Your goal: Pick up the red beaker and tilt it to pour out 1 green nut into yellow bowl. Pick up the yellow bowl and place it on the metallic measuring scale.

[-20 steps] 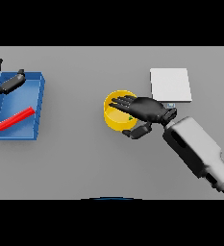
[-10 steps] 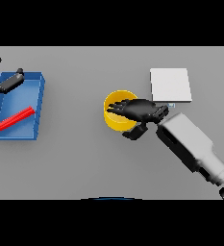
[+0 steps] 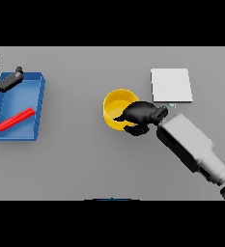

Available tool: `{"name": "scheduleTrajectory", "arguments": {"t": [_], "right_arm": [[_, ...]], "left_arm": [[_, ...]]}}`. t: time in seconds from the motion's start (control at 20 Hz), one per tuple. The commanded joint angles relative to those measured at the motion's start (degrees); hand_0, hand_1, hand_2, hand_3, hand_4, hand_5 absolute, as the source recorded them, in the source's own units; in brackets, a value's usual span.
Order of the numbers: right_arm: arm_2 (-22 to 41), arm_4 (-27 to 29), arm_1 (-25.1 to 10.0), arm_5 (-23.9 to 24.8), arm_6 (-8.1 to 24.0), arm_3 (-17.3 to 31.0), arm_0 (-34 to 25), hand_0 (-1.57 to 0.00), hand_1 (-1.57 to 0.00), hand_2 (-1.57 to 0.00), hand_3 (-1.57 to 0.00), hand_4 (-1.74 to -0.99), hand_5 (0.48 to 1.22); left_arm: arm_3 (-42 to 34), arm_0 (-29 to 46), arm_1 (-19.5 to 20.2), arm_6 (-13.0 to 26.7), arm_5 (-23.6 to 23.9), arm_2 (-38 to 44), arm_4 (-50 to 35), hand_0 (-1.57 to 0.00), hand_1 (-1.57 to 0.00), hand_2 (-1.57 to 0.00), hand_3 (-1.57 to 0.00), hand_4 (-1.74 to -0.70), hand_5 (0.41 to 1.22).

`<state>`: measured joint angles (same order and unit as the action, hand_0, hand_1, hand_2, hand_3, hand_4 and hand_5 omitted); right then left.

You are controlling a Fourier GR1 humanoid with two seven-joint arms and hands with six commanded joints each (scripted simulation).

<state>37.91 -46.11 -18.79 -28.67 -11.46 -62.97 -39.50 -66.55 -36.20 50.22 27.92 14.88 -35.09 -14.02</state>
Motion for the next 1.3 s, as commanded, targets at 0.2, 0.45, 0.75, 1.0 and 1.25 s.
{"name": "scheduleTrajectory", "arguments": {"t": [0.2, 0.45, 0.75, 1.0, 1.25], "right_arm": [[0.5, 1.1, 0.1, -1.9, 0.6, 0.7, -0.8, -1.35, -1.33, -1.28, -1.09, -1.667, 1.167], [0.2, 2.3, -1.8, -2.9, 1.9, -2.3, 0.0, -1.50, -1.49, -1.45, -1.18, -1.717, 1.203], [-2.6, 5.4, -5.4, -6.6, 3.6, -9.3, -1.4, -1.55, -1.55, -1.51, -1.38, -1.731, 1.216], [-5.3, 7.3, -7.6, -9.2, 8.8, -13.9, -3.0, -1.56, -1.56, -1.55, -1.29, -1.723, 1.219], [-6.8, 8.8, -10.0, -11.0, 9.9, -17.9, -3.2, -1.57, -1.57, -1.56, -1.24, -1.719, 1.220]], "left_arm": [[-0.9, 0.6, 0.4, 0.7, 0.5, -0.1, -0.1, 0.00, 0.00, 0.00, 0.00, -0.80, 0.726], [0.0, -0.1, -0.3, 0.9, 0.3, -0.2, 0.0, 0.00, 0.00, 0.00, 0.00, -0.81, 0.725], [-1.3, 0.6, 0.8, 0.1, 0.2, -0.2, 0.1, 0.00, 0.00, 0.00, 0.00, -0.80, 0.721], [-2.6, 0.4, 1.2, 1.7, 0.4, -0.1, -0.3, 0.00, 0.00, 0.00, 0.00, -0.80, 0.723], [-2.7, 0.3, 1.6, 1.7, 0.6, -0.2, 0.2, 0.00, 0.00, 0.00, 0.00, -0.80, 0.723]]}}
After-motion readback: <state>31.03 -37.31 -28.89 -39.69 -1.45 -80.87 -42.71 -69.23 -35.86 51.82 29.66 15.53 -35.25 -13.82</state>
